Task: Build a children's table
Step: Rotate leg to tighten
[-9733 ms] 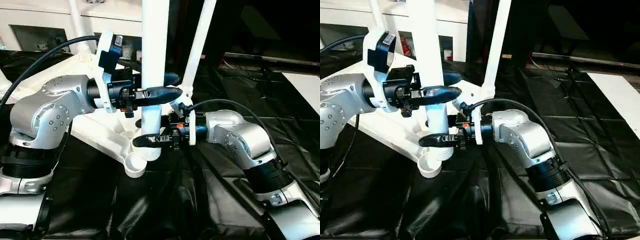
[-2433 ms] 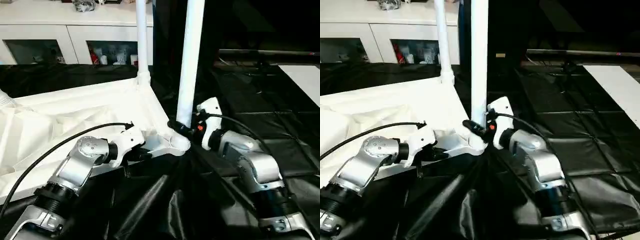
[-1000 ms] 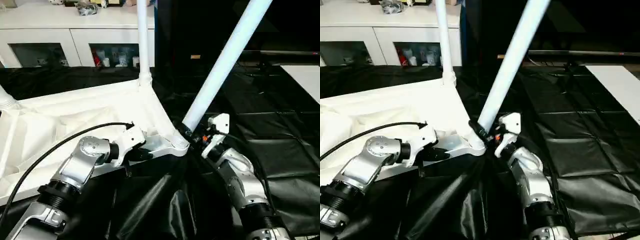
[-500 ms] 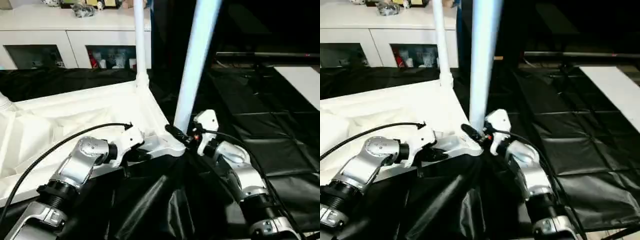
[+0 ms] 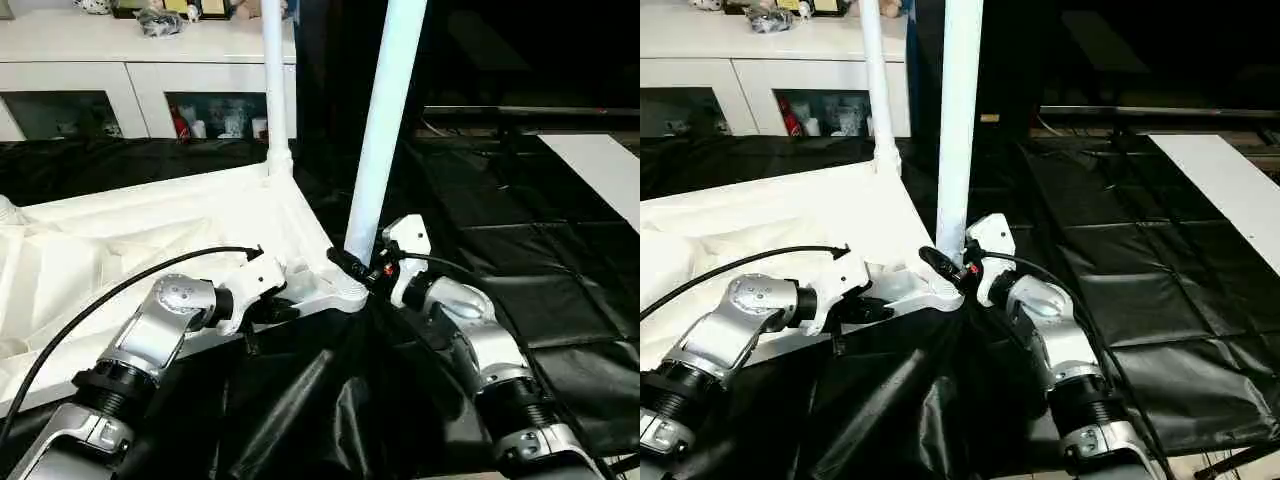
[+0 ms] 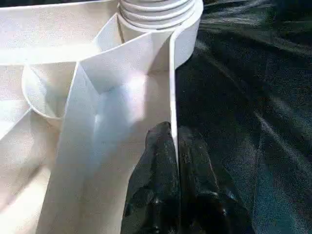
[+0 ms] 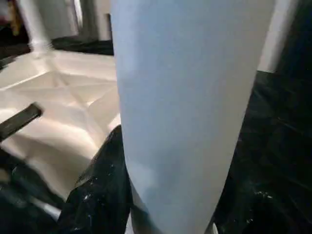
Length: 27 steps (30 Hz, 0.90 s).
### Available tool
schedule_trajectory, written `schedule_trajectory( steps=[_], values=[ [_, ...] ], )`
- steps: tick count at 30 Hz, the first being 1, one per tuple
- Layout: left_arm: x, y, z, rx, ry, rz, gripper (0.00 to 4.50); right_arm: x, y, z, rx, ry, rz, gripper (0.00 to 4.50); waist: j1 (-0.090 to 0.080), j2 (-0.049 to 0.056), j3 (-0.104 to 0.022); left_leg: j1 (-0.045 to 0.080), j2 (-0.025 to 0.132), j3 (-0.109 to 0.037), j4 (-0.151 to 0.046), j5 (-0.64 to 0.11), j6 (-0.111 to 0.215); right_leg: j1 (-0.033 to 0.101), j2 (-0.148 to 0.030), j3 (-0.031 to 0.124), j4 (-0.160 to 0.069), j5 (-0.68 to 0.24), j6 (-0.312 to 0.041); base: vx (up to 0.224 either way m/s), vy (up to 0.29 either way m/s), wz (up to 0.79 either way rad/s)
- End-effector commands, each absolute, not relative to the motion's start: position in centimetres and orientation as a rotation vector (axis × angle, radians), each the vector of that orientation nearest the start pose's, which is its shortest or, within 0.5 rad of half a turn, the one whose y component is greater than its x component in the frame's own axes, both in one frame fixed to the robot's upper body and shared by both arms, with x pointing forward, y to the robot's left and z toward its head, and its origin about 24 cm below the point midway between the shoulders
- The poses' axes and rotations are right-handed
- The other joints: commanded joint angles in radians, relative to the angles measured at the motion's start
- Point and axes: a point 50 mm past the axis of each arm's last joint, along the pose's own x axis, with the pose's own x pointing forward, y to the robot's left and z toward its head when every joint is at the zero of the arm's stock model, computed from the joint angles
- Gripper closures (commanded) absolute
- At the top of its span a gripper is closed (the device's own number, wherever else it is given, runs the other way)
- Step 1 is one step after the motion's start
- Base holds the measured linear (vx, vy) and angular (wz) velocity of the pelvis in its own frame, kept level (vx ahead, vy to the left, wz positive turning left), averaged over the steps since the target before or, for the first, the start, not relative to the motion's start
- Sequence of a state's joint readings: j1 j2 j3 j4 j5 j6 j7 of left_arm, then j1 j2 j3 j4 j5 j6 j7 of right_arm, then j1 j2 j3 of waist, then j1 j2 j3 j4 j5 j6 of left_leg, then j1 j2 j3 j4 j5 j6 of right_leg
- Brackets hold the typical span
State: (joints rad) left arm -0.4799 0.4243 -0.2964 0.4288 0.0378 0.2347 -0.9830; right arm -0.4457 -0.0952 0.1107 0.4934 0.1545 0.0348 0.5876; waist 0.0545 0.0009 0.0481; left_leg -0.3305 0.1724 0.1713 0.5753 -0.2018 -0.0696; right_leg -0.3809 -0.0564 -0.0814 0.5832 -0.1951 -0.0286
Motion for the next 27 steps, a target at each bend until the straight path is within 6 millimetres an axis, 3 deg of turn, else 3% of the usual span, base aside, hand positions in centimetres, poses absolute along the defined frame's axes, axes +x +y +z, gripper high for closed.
schedule_trajectory(
  steps=[1,3,4,5,6,7,8,9,10,11,12,13,14,15,16,17,19,20,21,24,27],
  values=[
    [31.8,15.1,4.4,0.445,0.484,-0.953,4.50,30.6,-10.1,-0.5,0.035,0.382,0.619,2.65,-0.005,0.013,-0.023,0.017,0.054,-0.038,-0.082,-0.442,0.001,0.002,-0.104,0.053,-0.124,-0.668,-0.061,0.000,0.000,0.00],
    [31.9,14.1,4.0,0.403,0.486,-0.900,4.50,31.0,-9.8,-0.7,0.068,0.395,0.523,2.65,-0.013,0.021,-0.015,0.032,0.052,-0.040,-0.077,-0.500,-0.005,-0.006,-0.101,0.032,-0.142,-0.720,-0.042,-0.026,0.006,-0.02],
    [31.9,13.4,3.7,0.382,0.486,-0.859,4.50,31.2,-9.5,-0.8,0.077,0.409,0.480,2.65,-0.022,0.027,-0.010,0.037,0.052,-0.046,-0.077,-0.551,-0.008,-0.003,-0.098,0.007,-0.153,-0.738,-0.018,-0.050,0.033,-0.08],
    [31.9,13.2,3.6,0.377,0.489,-0.850,4.50,31.3,-9.3,-0.8,0.077,0.413,0.472,2.65,-0.033,0.040,-0.003,0.049,0.060,-0.056,-0.086,-0.642,-0.015,0.002,-0.089,-0.026,-0.165,-0.725,0.005,-0.050,0.033,-0.08],
    [31.8,11.9,2.8,0.357,0.512,-0.803,4.50,31.5,-8.4,-1.1,0.079,0.437,0.423,2.65,-0.043,0.046,0.002,0.053,0.068,-0.060,-0.097,-0.710,-0.019,0.008,-0.078,-0.047,-0.165,-0.687,0.009,-0.034,0.057,-0.08],
    [31.7,11.3,2.5,0.352,0.524,-0.783,4.50,31.6,-8.0,-1.2,0.080,0.449,0.400,2.65,-0.049,0.054,0.005,0.038,0.083,-0.068,-0.120,-0.780,-0.027,0.032,-0.069,-0.058,-0.137,-0.611,0.003,-0.081,0.058,-0.03],
    [31.6,10.8,2.2,0.348,0.532,-0.772,4.50,31.6,-7.7,-1.2,0.079,0.456,0.383,2.65,0.021,0.059,0.004,-0.092,0.118,-0.025,-0.237,-0.938,-0.018,0.122,-0.033,-0.022,0.117,-0.207,-0.031,-0.081,0.058,-0.03],
    [31.5,10.0,2.0,0.348,0.539,-0.765,4.50,31.7,-7.2,-1.3,0.080,0.468,0.364,2.65,0.051,0.060,-0.004,-0.065,0.105,0.005,-0.244,-0.899,-0.014,0.095,-0.027,0.006,0.141,-0.239,-0.027,-0.049,-0.025,0.27],
    [31.4,9.0,1.8,0.333,0.549,-0.749,4.50,31.8,-6.7,-1.4,0.081,0.473,0.341,2.65,0.013,-0.037,-0.015,0.081,0.034,0.007,-0.056,-0.604,-0.044,-0.043,-0.091,0.080,-0.057,-0.801,0.026,0.046,-0.119,0.21],
    [31.5,8.1,1.9,0.315,0.548,-0.731,4.50,31.8,-6.3,-1.4,0.084,0.481,0.322,2.65,0.010,-0.033,-0.031,0.100,0.008,-0.023,0.058,-0.368,-0.005,-0.069,-0.158,0.086,-0.133,-0.981,-0.015,0.046,-0.119,0.21],
    [31.7,7.7,2.1,0.304,0.545,-0.711,4.50,31.8,-6.1,-1.5,0.089,0.488,0.304,2.65,0.024,-0.024,-0.009,-0.019,0.013,-0.055,0.063,-0.111,0.048,0.026,-0.218,0.144,-0.149,-1.076,-0.012,0.072,-0.028,-0.35],
    [31.7,7.6,2.1,0.303,0.545,-0.710,4.50,31.8,-6.1,-1.5,0.089,0.489,0.302,2.65,0.033,-0.014,-0.016,-0.050,0.030,-0.073,0.025,-0.081,0.023,0.061,-0.212,0.127,-0.113,-0.955,-0.013,0.044,0.074,-0.28],
    [31.8,7.1,2.4,0.287,0.542,-0.687,4.50,31.8,-5.7,-1.6,0.100,0.503,0.287,2.65,0.023,0.004,-0.043,-0.011,0.057,-0.068,-0.065,-0.137,-0.034,0.027,-0.081,0.071,-0.033,-0.393,-0.058,0.044,0.074,-0.28],
    [31.9,6.7,2.6,0.284,0.540,-0.688,4.50,31.8,-5.5,-1.7,0.107,0.515,0.289,2.65,0.014,0.005,-0.042,-0.001,0.059,-0.064,-0.069,-0.196,-0.035,0.023,-0.075,0.072,-0.024,-0.298,-0.087,0.000,0.000,0.00],
    [31.9,6.7,2.6,0.284,0.540,-0.688,4.50,31.7,-5.5,-1.7,0.108,0.516,0.291,2.65,0.007,0.012,-0.030,0.006,0.053,-0.050,-0.082,-0.347,-0.032,0.021,-0.078,0.074,-0.046,-0.320,-0.128,-0.055,0.007,0.18],
    [31.9,6.4,2.7,0.283,0.539,-0.690,4.50,31.7,-5.3,-1.7,0.111,0.523,0.296,2.65,-0.001,0.010,-0.031,0.008,0.047,-0.047,-0.085,-0.428,-0.030,0.021,-0.087,0.076,-0.060,-0.423,-0.128,-0.055,0.007,0.18],
    [32.0,6.2,2.9,0.304,0.540,-0.680,4.50,31.7,-5.1,-1.9,0.113,0.532,0.294,2.65,-0.007,0.011,-0.032,-0.001,0.048,-0.052,-0.090,-0.448,-0.031,0.026,-0.094,0.075,-0.068,-0.483,-0.109,0.000,0.000,0.00],
    [32.1,6.3,2.9,0.313,0.541,-0.674,4.50,31.7,-5.1,-1.9,0.111,0.532,0.291,2.65,-0.010,0.011,-0.036,-0.005,0.050,-0.057,-0.095,-0.457,-0.036,0.029,-0.099,0.074,-0.076,-0.512,-0.081,0.000,0.000,0.00],
    [32.1,6.4,2.9,0.314,0.541,-0.673,4.50,31.8,-5.1,-1.9,0.111,0.532,0.291,2.65,-0.013,0.010,-0.037,-0.007,0.050,-0.058,-0.097,-0.452,-0.037,0.030,-0.099,0.073,-0.077,-0.501,-0.077,0.000,0.000,0.00],
    [32.0,6.6,3.0,0.317,0.545,-0.669,4.50,31.9,-5.4,-1.9,0.105,0.532,0.285,2.65,-0.015,0.009,-0.044,-0.011,0.052,-0.051,-0.100,-0.378,-0.026,0.035,-0.097,0.072,-0.074,-0.363,-0.098,0.000,0.000,0.00],
    [31.9,6.6,2.9,0.323,0.547,-0.679,4.50,32.1,-5.5,-1.9,0.101,0.535,0.295,2.65,-0.016,0.006,-0.041,-0.009,0.052,-0.046,-0.100,-0.398,-0.022,0.031,-0.100,0.074,-0.078,-0.386,-0.106,0.000,0.000,0.00]
  ],
)
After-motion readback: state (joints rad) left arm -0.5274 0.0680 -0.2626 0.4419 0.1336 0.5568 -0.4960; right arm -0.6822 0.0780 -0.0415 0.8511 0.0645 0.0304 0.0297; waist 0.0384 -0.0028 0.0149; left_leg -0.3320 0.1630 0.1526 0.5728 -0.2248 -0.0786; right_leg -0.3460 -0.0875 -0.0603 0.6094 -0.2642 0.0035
